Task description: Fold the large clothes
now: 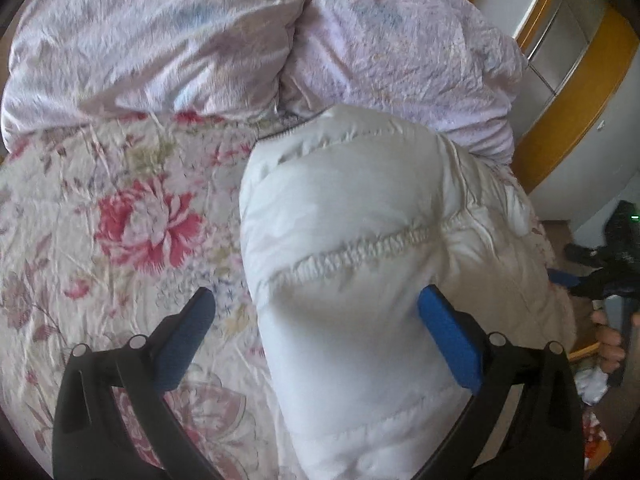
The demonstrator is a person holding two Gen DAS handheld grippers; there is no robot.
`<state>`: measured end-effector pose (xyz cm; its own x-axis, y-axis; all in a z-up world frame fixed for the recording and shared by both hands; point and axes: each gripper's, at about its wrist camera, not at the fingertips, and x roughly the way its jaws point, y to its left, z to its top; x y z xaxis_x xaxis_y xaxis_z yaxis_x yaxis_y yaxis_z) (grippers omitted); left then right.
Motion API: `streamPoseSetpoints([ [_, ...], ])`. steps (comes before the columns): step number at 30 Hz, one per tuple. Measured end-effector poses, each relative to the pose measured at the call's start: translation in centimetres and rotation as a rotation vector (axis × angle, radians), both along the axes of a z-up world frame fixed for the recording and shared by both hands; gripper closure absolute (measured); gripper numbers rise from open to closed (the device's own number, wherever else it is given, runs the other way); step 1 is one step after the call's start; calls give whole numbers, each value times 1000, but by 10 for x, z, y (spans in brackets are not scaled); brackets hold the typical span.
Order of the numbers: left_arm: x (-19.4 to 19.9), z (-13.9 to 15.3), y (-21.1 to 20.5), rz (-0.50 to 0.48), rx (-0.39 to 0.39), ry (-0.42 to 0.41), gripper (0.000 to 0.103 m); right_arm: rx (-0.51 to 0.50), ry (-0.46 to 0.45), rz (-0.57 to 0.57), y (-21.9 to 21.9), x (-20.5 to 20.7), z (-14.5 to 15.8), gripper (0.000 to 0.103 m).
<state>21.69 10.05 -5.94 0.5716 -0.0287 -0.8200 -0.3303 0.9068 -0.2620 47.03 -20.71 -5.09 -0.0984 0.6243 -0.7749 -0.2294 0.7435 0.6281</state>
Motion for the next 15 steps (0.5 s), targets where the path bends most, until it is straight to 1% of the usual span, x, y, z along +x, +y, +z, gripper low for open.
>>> streamPoseSetpoints([
  [3,1,-3,-2,-37,-45,22,2,-46,73,43,8,0,-20,11],
  [4,1,-5,-3,-45,-59,28,2,-46,86,48,9,-1,-24,7],
  [7,1,-9,-4,-54,-91,39,2,-27,151,40,8,-1,-38,1],
  [11,3,-14,1,-46,-138,52,2,18,258,37,7,1,-55,1],
  [15,3,-15,2,-47,-141,57,2,55,340,43,13,0,-69,1],
])
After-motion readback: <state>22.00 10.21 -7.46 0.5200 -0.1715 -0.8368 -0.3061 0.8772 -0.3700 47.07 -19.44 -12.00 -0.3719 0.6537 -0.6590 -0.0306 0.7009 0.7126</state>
